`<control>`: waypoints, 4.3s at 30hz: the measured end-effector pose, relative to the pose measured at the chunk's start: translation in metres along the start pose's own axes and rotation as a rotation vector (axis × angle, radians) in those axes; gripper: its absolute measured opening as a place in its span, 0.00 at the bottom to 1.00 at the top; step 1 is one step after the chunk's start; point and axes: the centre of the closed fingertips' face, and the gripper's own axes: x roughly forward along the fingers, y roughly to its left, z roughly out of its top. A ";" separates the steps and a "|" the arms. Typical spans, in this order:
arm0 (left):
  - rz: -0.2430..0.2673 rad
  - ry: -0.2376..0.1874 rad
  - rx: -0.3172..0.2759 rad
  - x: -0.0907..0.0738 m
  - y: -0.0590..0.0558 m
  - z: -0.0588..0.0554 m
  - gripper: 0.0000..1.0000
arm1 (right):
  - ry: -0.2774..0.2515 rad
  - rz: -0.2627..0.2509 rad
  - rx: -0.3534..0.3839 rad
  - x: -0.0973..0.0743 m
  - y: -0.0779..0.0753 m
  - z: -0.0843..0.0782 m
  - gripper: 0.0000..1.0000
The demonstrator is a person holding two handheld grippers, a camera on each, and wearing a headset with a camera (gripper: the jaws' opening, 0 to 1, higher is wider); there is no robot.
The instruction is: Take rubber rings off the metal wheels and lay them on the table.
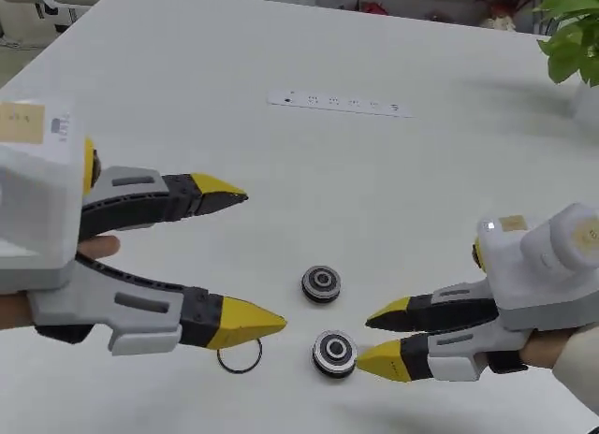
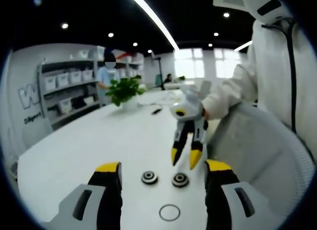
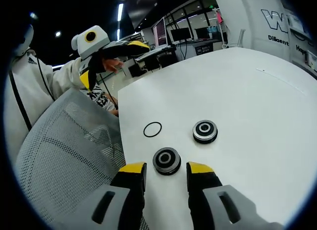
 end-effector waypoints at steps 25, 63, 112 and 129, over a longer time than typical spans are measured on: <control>-0.153 0.074 0.053 0.083 -0.028 -0.042 0.45 | 0.047 -0.005 -0.072 0.015 -0.005 -0.019 0.28; -0.165 0.164 0.000 0.100 -0.039 -0.096 0.14 | 0.066 0.000 -0.176 0.023 -0.002 -0.022 0.18; -0.158 0.153 0.034 0.102 -0.039 -0.100 0.14 | 0.007 -0.010 0.091 0.012 -0.013 -0.016 0.00; -0.157 0.146 0.032 0.100 -0.038 -0.100 0.14 | -0.023 -0.001 0.111 0.011 -0.010 -0.010 0.00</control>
